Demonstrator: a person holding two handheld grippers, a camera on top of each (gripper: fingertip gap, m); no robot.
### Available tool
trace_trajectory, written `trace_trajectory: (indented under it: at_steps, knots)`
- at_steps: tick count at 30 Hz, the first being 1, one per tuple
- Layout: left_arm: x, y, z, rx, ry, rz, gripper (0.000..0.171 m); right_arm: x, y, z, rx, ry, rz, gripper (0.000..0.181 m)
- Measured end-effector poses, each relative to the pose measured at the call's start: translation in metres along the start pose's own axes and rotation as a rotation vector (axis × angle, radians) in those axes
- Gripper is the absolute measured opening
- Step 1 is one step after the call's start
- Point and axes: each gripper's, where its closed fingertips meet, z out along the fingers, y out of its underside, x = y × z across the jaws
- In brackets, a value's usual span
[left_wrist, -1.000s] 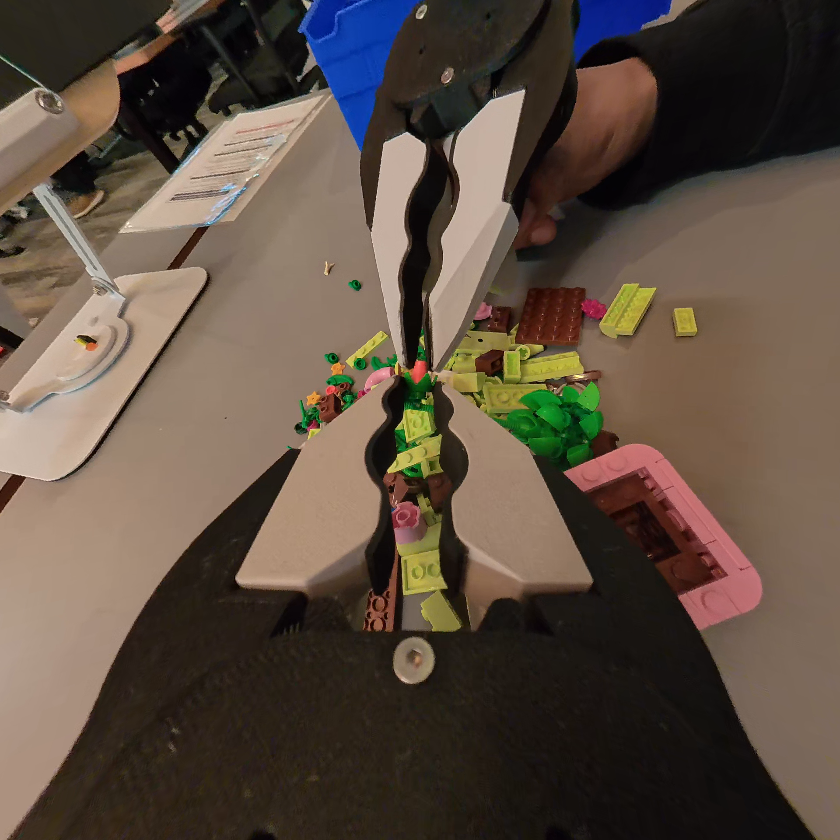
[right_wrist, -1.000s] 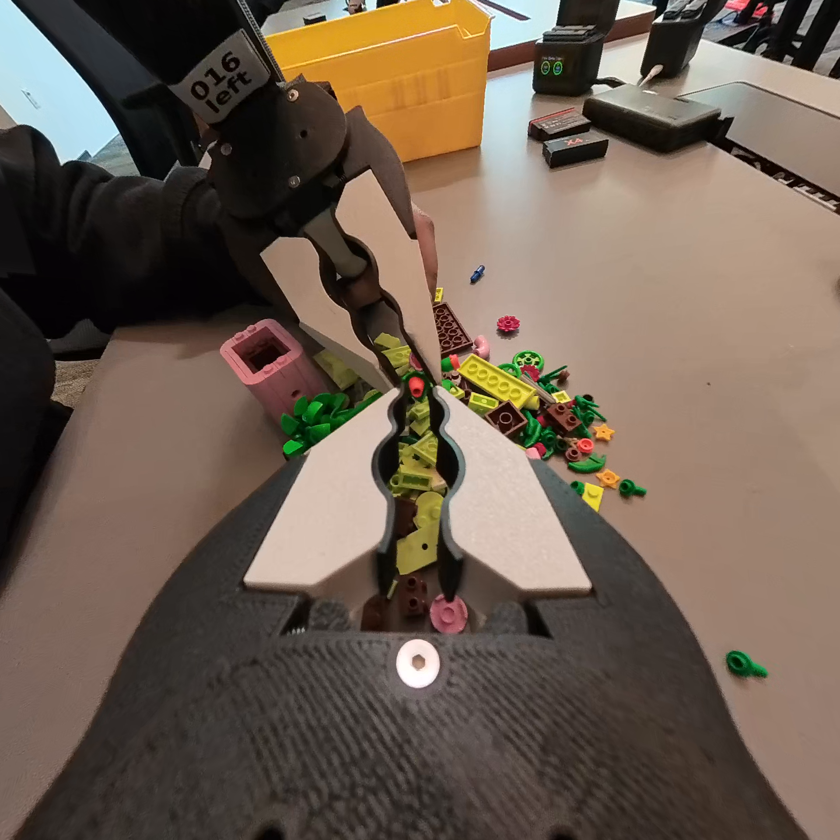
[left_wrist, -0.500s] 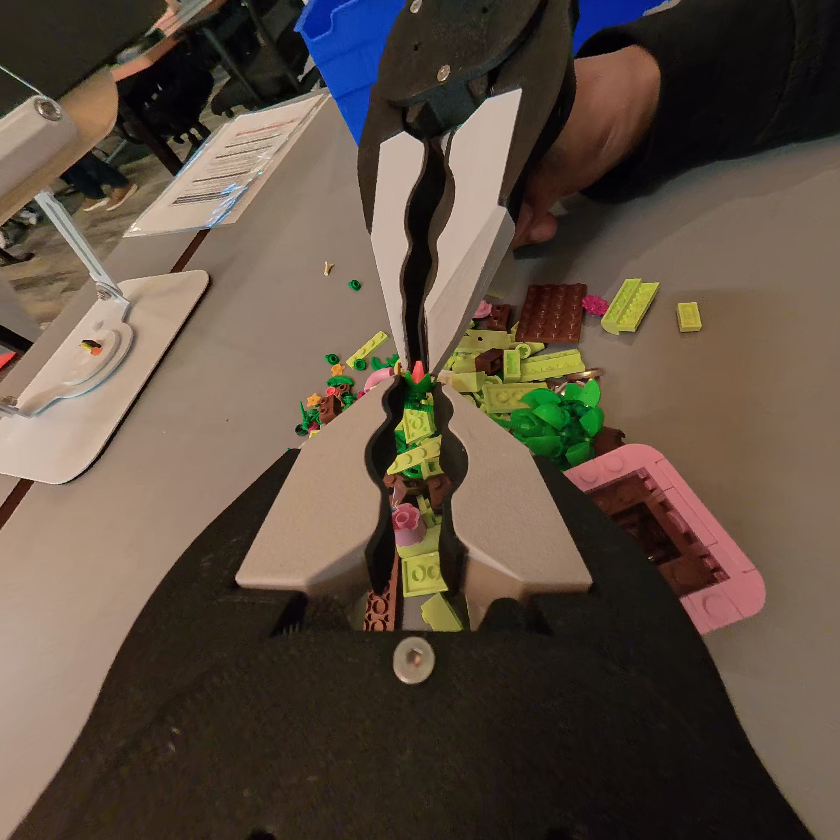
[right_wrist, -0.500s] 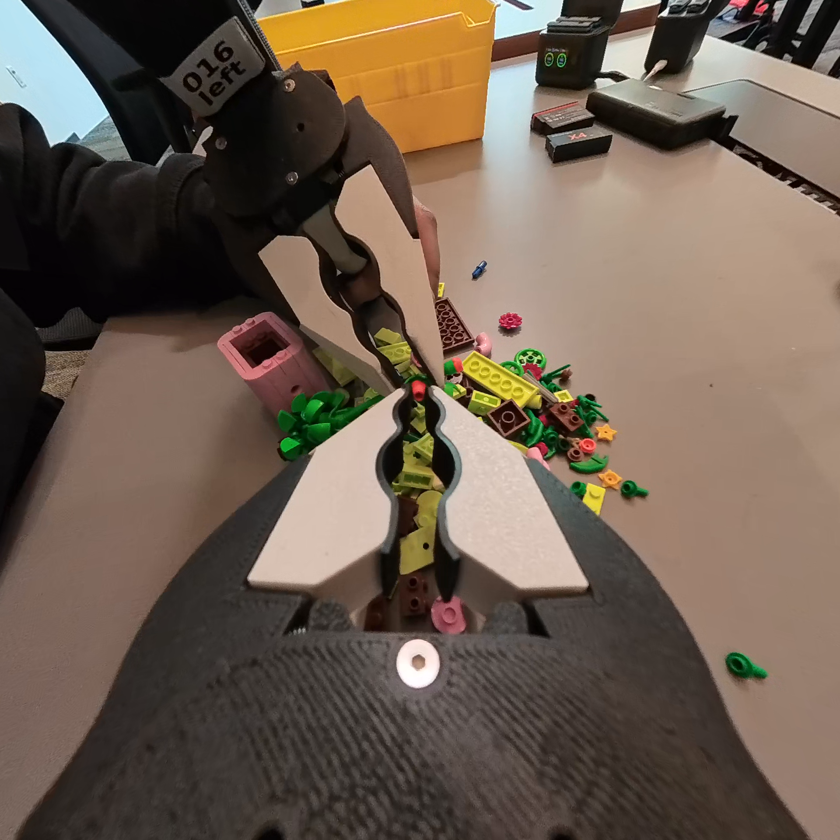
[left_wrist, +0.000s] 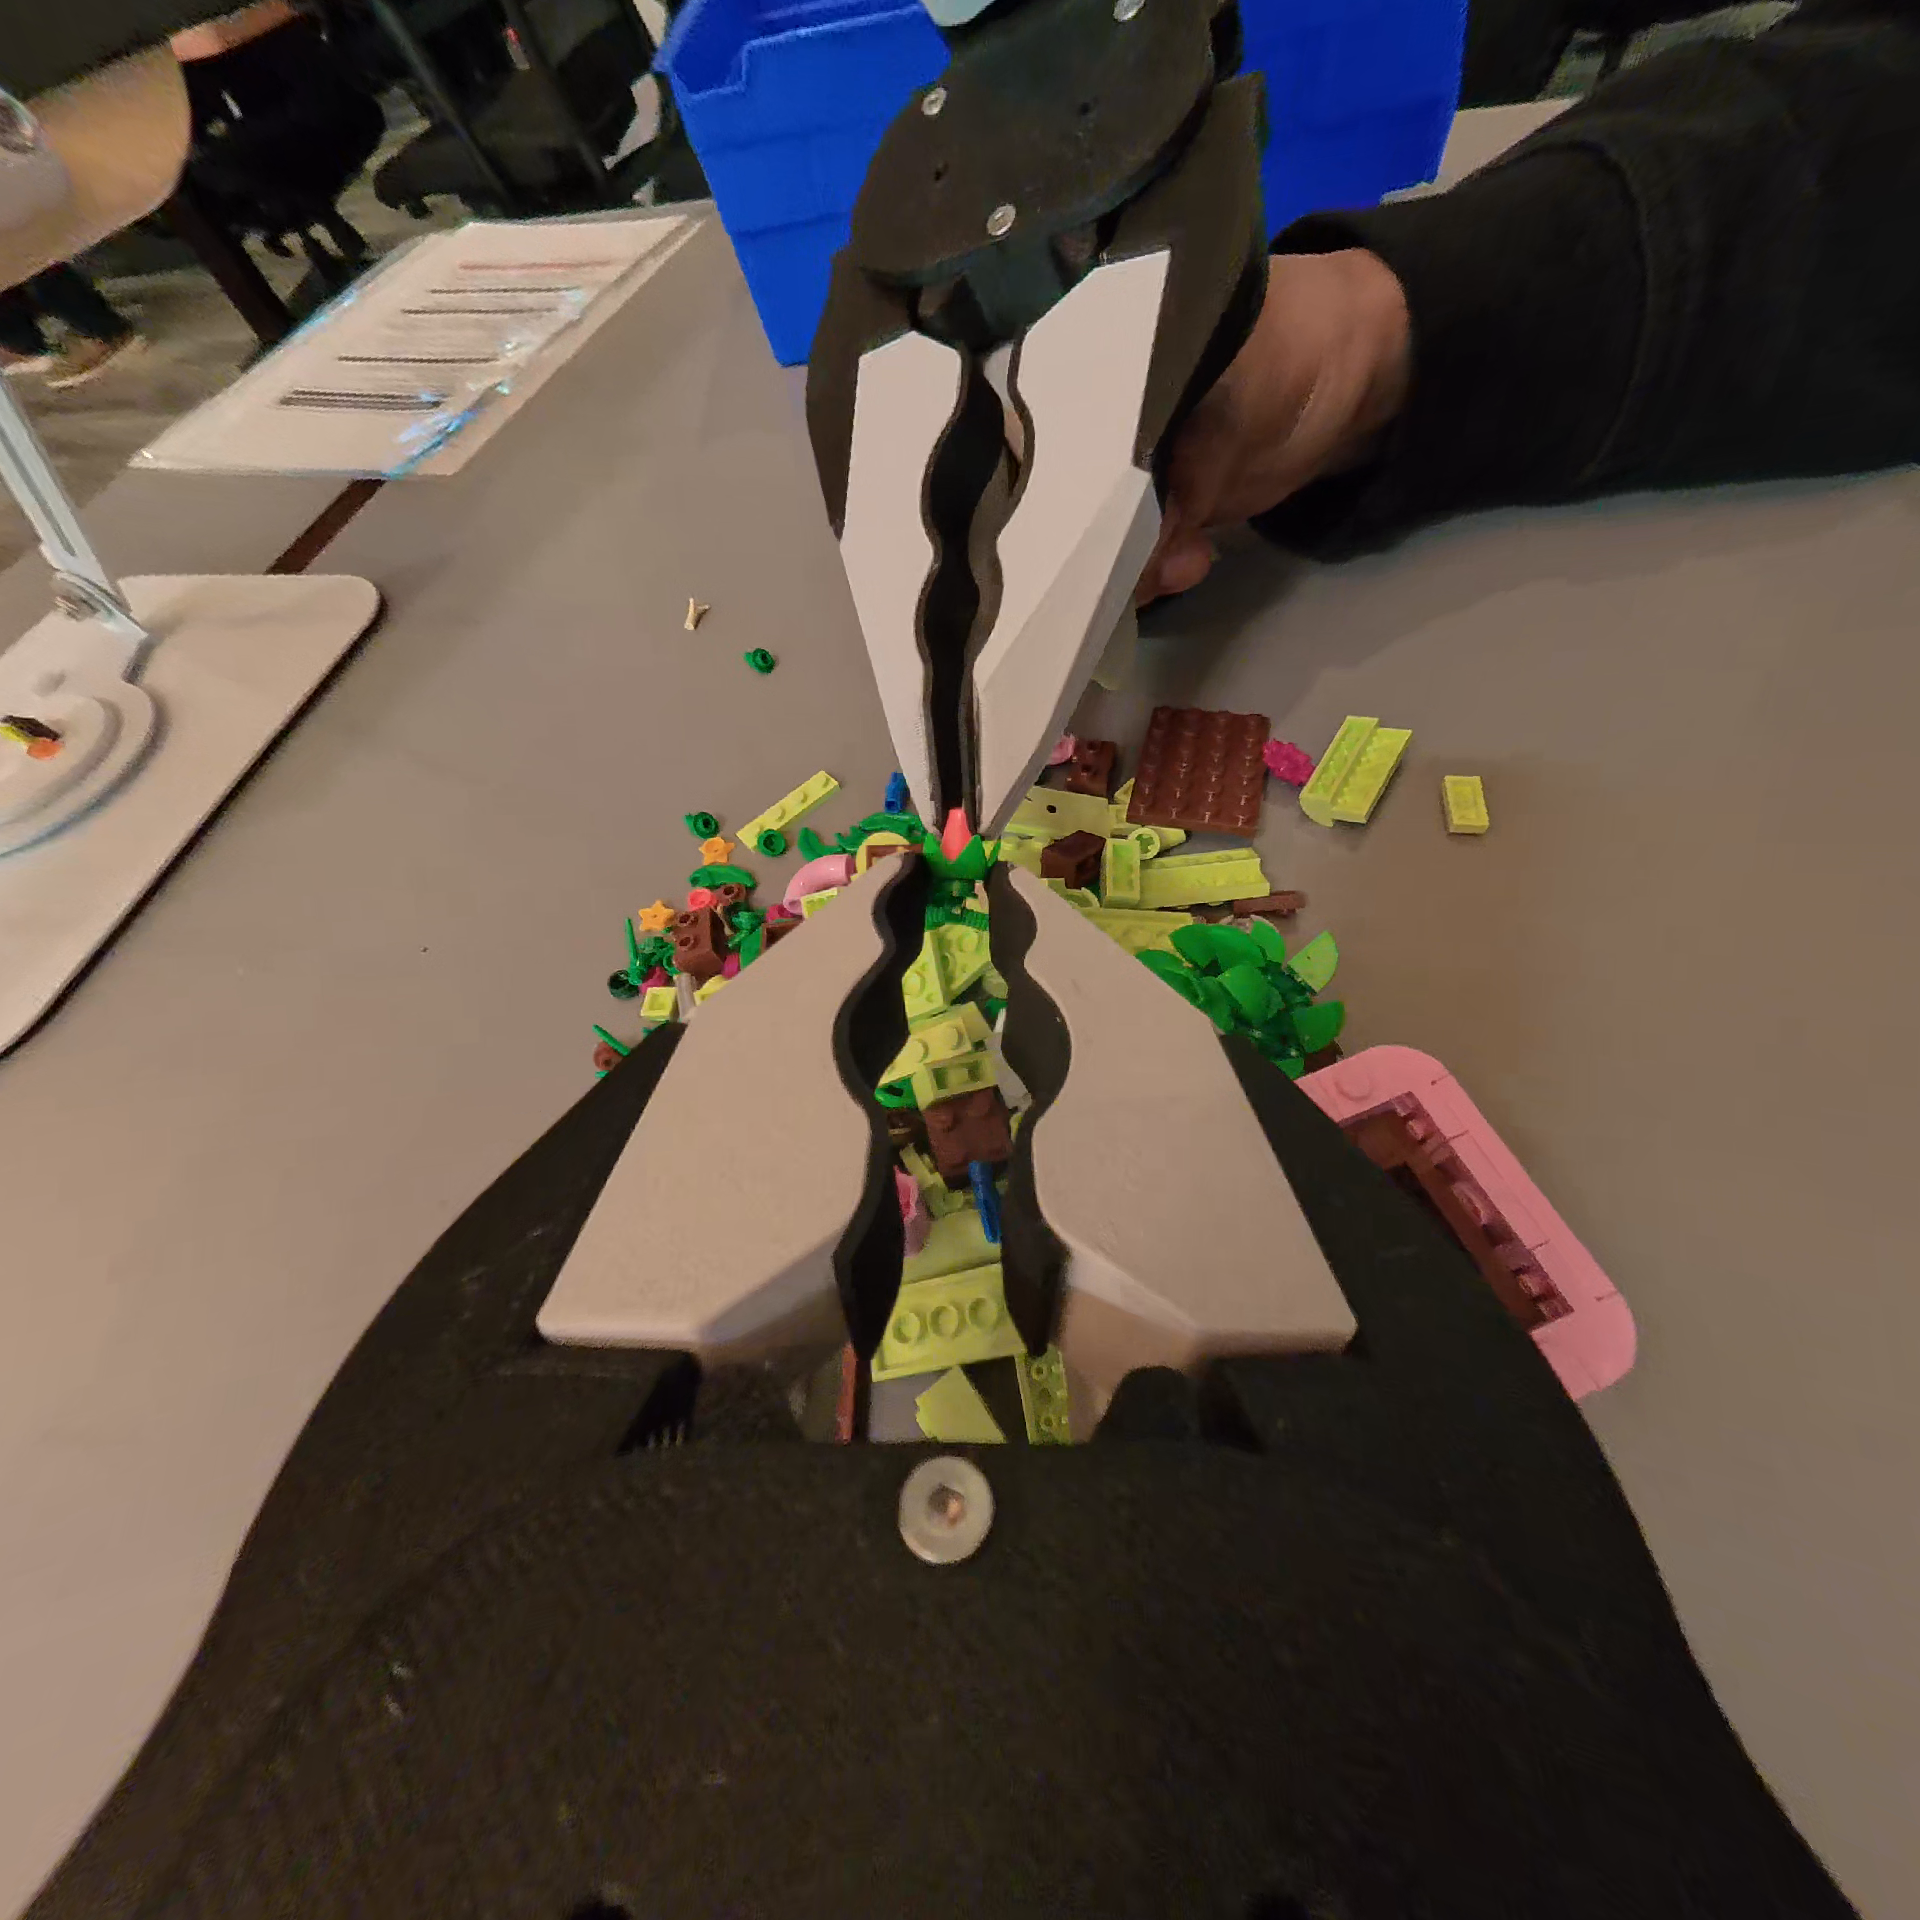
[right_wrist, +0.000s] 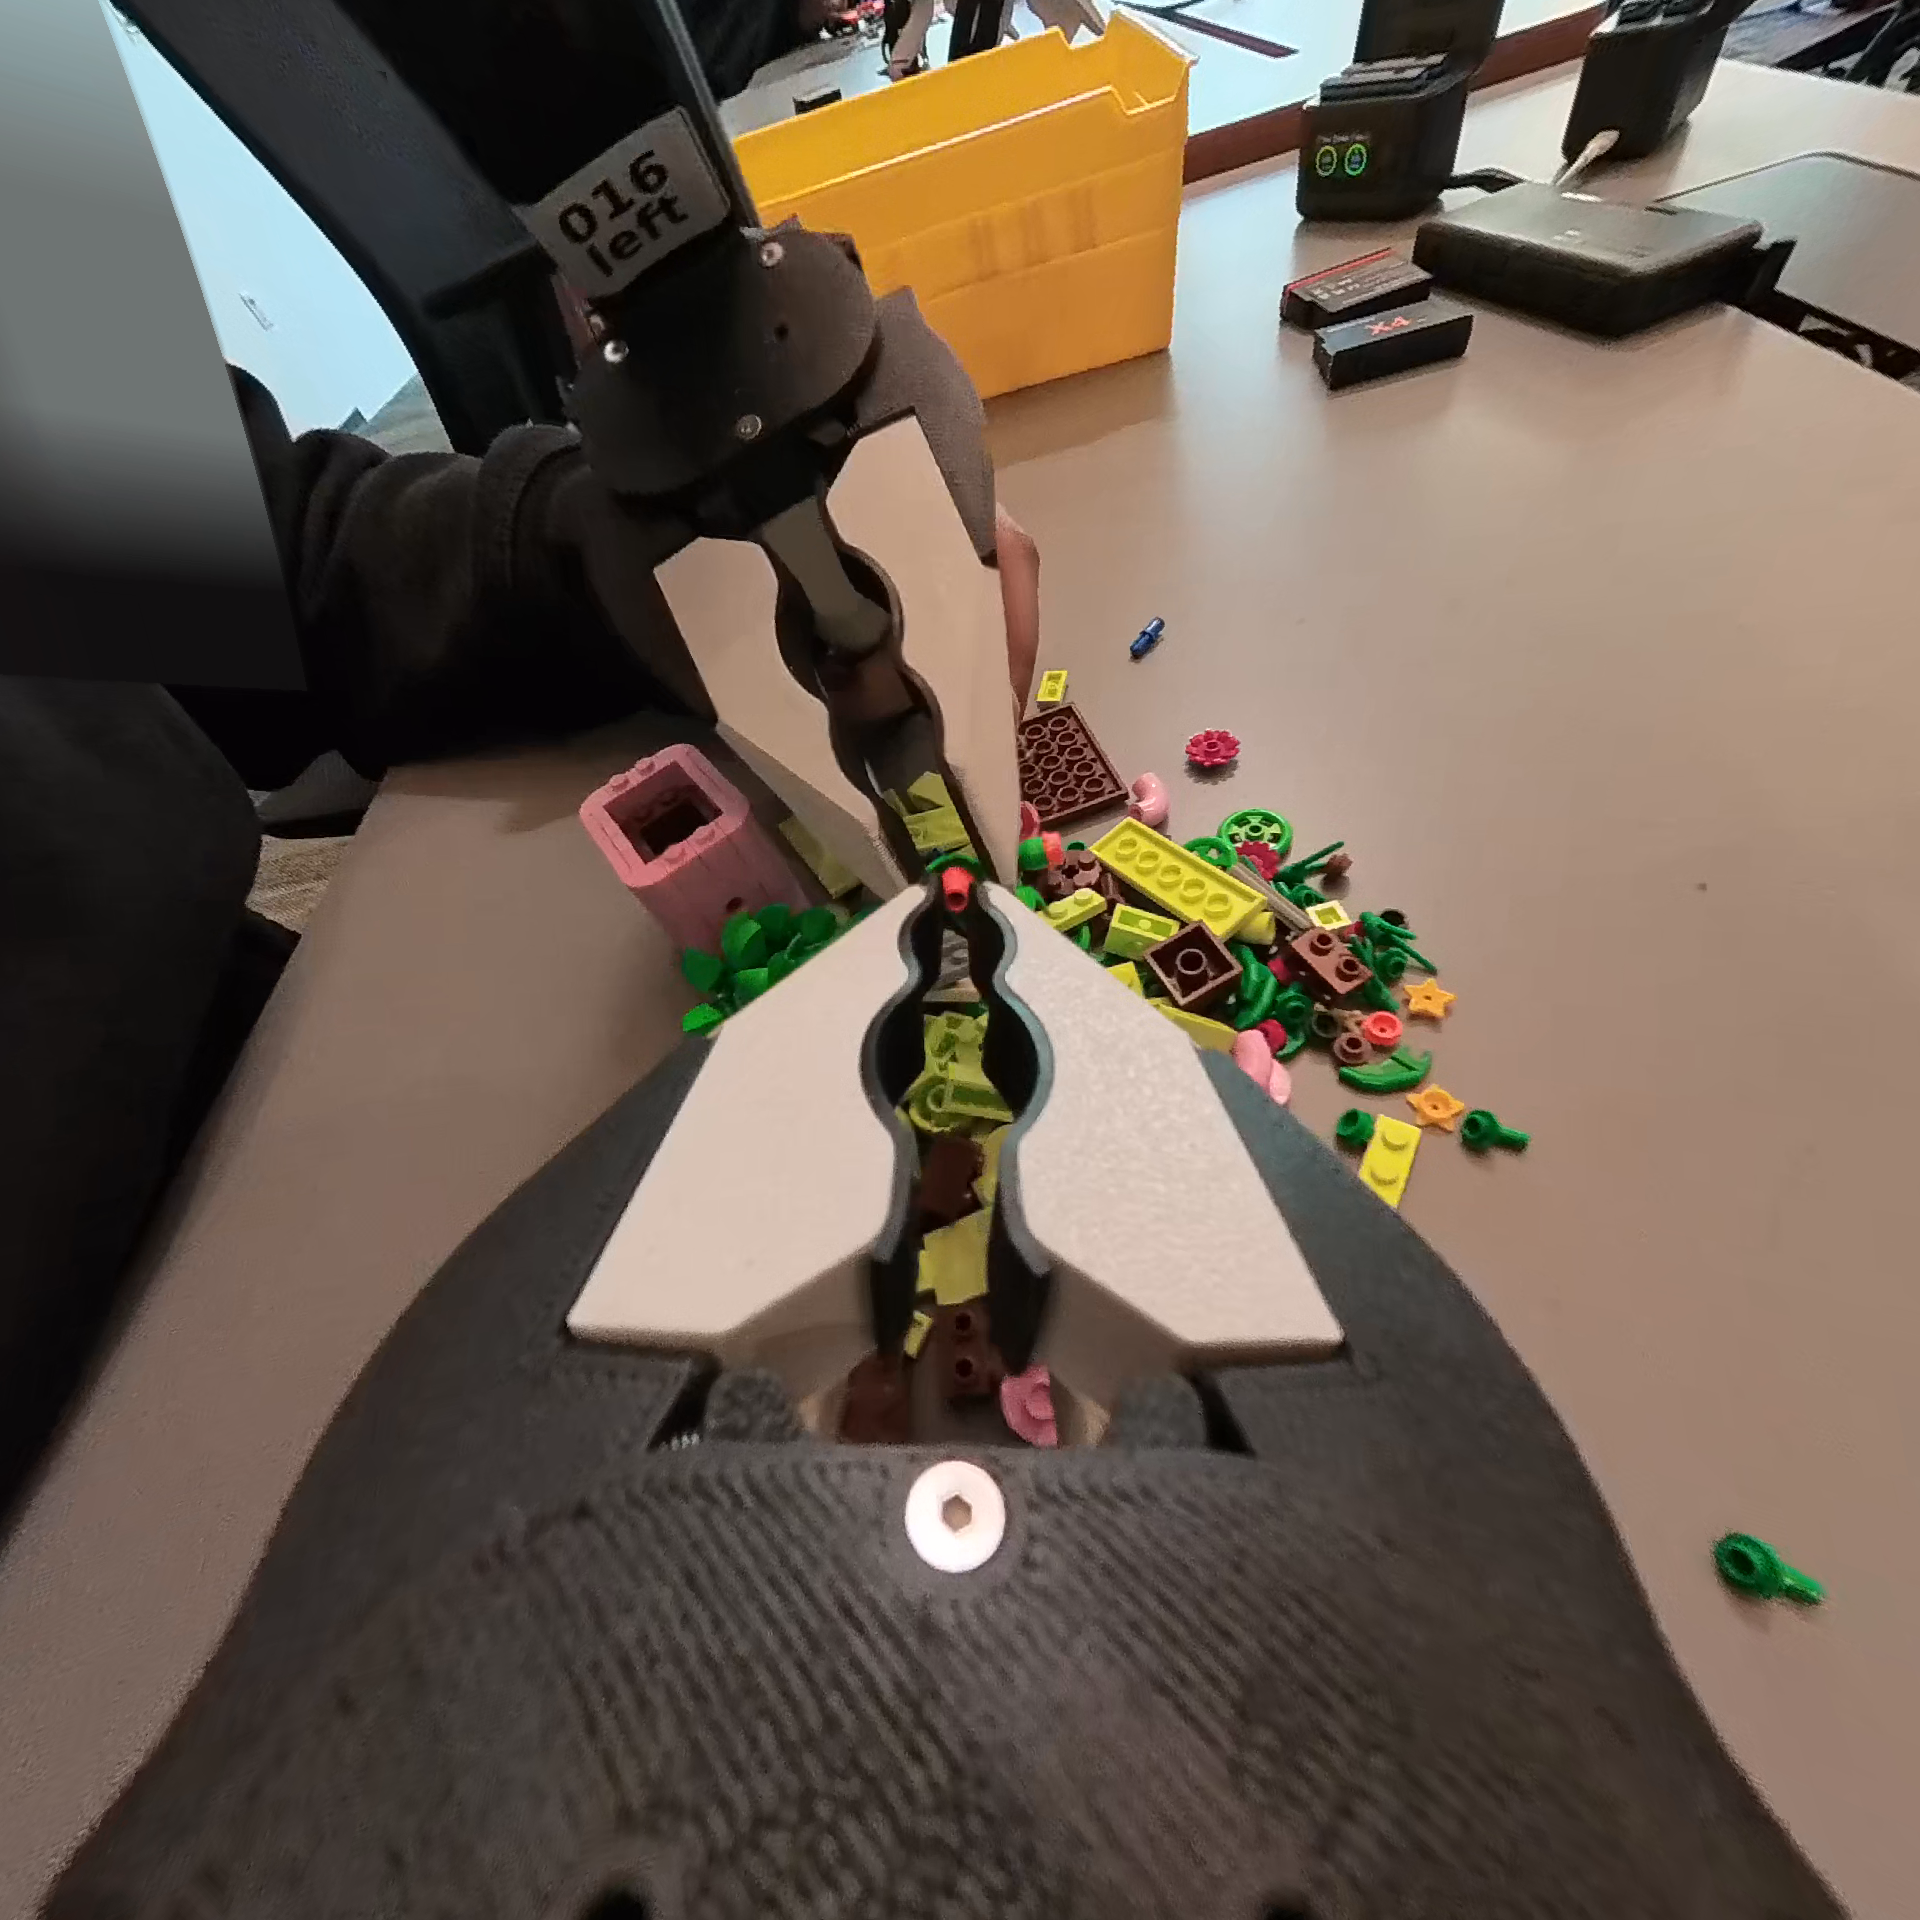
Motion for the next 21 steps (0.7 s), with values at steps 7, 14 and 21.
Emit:
trace_trajectory:
  at_steps: [7,14,21]
  knots:
    - [0.002,-0.001,-0.001,-0.006,0.027,-0.035,0.010,-0.001,-0.002,-0.003,0.020,-0.032,0.025,0.001]
    - [0.005,0.010,-0.001,-0.057,0.044,-0.009,0.005,0.024,-0.019,-0.043,0.170,0.001,0.108,0.000]
    - [0.000,0.004,-0.005,-0.011,0.025,-0.008,0.005,0.017,0.001,-0.022,0.031,0.022,0.050,0.001]
